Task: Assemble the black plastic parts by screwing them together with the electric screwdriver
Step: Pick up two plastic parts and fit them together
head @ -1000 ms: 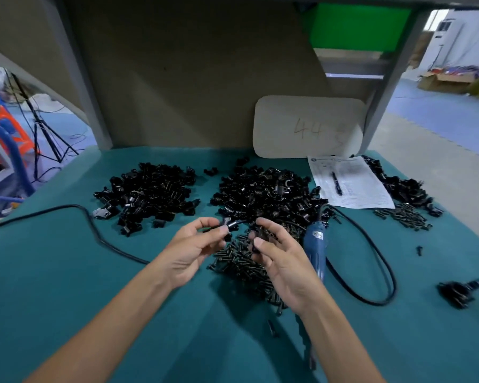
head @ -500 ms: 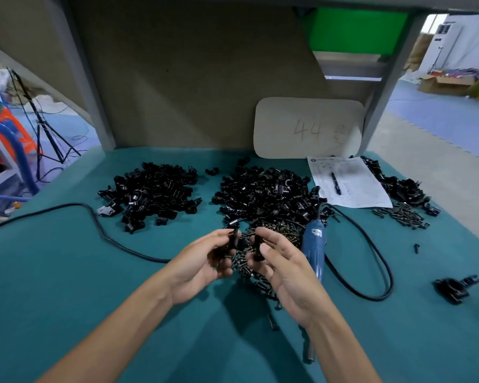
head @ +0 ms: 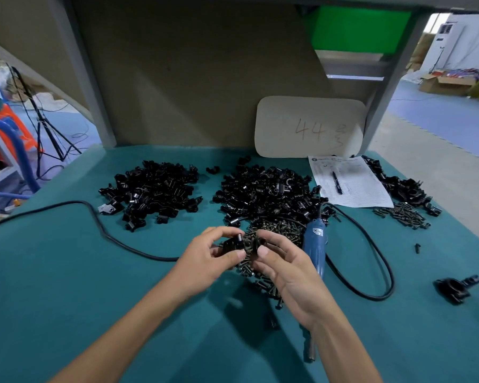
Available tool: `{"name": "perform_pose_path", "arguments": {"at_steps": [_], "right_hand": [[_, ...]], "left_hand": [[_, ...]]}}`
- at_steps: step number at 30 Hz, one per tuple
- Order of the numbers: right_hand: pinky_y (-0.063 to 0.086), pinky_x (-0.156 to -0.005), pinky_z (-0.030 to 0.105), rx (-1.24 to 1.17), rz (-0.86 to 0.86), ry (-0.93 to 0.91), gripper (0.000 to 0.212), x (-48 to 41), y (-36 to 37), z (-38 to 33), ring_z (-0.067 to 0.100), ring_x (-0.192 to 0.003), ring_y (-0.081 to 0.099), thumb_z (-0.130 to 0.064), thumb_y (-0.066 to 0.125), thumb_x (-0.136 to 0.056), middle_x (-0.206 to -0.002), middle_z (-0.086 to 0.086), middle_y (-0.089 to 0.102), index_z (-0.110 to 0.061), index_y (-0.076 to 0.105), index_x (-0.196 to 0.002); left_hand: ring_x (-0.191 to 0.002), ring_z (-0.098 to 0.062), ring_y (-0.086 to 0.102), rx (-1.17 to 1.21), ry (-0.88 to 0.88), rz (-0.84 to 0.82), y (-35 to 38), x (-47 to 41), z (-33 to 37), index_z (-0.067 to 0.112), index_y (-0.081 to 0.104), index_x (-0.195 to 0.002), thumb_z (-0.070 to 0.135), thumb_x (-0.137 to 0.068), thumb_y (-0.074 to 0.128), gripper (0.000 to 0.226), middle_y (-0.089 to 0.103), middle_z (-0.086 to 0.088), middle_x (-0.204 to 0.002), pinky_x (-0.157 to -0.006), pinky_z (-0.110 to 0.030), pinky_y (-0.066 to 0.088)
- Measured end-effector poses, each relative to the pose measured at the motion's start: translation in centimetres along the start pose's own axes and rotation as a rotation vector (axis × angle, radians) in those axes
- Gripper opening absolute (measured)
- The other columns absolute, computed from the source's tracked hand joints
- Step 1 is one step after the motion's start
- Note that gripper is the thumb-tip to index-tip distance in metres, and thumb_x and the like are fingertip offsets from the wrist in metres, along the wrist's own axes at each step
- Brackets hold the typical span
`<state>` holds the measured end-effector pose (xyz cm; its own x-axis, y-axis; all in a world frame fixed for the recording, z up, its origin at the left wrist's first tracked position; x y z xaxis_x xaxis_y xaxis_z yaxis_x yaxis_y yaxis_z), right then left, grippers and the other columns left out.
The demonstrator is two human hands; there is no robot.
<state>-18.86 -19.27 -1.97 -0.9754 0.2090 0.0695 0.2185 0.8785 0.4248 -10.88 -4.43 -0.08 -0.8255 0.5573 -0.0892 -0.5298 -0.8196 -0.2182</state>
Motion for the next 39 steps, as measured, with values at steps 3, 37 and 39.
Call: {"name": "perform_pose_path", "arguments": {"at_steps": [3, 37, 39], "right_hand": [[0.056, -0.089, 0.024, -0.021, -0.032, 0.011, 0.036, 0.0, 0.5, 0.1, 0.018, -0.102, 0.073, -0.016, 0.071, -0.089, -0.11, 0.008, 0.077, -0.014, 0.071, -0.125], [0.059, -0.083, 0.029, -0.064, 0.045, 0.019, 0.032, -0.1, 1.6, 0.8, 0.021, -0.089, 0.073, -0.035, 0.077, -0.083, -0.104, 0.012, 0.072, -0.016, 0.075, -0.108], [0.059, -0.082, 0.029, -0.072, 0.052, 0.022, 0.028, -0.1, 1.6, 0.8, 0.021, -0.087, 0.073, -0.032, 0.075, -0.086, -0.102, 0.012, 0.072, -0.013, 0.074, -0.108]], "left_hand": [[-0.082, -0.003, 0.064, -0.19, 0.103, 0.024, 0.1, 0.3, 0.6, 0.035, 0.07, -0.114, 0.025, -0.087, 0.08, 0.031, 0.065, 0.016, -0.111, -0.077, -0.02, 0.052], [-0.121, 0.007, 0.053, -0.292, 0.178, -0.084, 2.1, 1.0, 0.5, 0.064, 0.037, -0.134, 0.067, -0.099, 0.04, 0.035, 0.054, 0.034, -0.127, -0.089, -0.004, 0.039], [-0.12, 0.008, 0.053, -0.311, 0.174, -0.083, 2.1, 0.9, 0.2, 0.065, 0.035, -0.135, 0.071, -0.098, 0.038, 0.038, 0.056, 0.032, -0.127, -0.088, -0.003, 0.039]]}}
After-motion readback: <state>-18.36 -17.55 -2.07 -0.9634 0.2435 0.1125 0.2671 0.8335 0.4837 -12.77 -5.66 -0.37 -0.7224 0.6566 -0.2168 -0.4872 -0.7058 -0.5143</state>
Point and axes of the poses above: each hand's wrist, its own x-axis away from the middle knuckle, its own y-axis out of the palm, z = x × y, the point moved 6 cm from there along -x, towards the middle knuckle
